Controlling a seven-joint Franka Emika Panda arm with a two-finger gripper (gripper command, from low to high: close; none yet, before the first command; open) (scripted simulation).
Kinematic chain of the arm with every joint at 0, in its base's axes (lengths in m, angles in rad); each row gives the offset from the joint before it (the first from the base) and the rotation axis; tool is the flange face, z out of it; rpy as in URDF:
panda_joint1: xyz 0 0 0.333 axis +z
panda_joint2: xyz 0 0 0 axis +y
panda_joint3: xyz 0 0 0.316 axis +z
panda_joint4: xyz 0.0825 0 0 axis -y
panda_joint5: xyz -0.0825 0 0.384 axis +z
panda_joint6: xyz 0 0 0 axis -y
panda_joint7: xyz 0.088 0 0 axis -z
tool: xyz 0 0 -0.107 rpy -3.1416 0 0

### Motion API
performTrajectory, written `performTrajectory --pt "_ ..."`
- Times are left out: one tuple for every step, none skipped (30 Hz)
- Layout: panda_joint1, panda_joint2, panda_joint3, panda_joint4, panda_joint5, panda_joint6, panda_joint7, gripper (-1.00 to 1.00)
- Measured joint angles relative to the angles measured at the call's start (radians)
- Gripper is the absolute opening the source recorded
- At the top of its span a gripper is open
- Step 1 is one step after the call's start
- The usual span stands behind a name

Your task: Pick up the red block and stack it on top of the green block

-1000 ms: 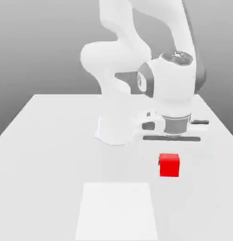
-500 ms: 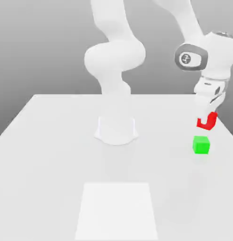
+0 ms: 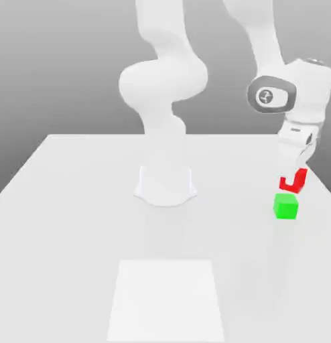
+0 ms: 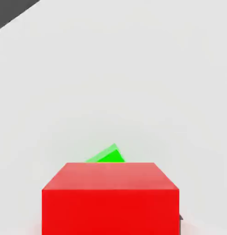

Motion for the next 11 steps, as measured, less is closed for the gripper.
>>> performTrajectory --pt "-0.007 0.011 0.003 0.000 -0.016 0.010 0.011 -1.00" --pt "-0.013 0.023 0.004 0.000 -0.034 0.019 0.024 -1.00" --pt "-0.020 0.035 0.005 0.000 -0.052 0.028 0.036 -1.00" --pt "-0.026 0.046 0.005 0.000 -0.071 0.038 0.050 -1.00" --pt "-0.031 0.058 0.003 0.000 -0.091 0.047 0.064 -1.00" --pt "-0.036 0.070 0.003 0.000 -0.112 0.056 0.078 -1.00" --pt "-0.038 0.082 -0.001 0.001 -0.133 0.065 0.093 -1.00" --pt "-0.038 0.094 -0.007 0.001 -0.154 0.074 0.108 -1.00" --pt "-0.040 0.106 -0.010 0.001 -0.176 0.082 0.124 -1.00" --pt "-0.041 0.117 -0.015 0.002 -0.198 0.091 0.139 -1.00" --pt "-0.042 0.129 -0.020 0.002 -0.219 0.099 0.155 -1.00"
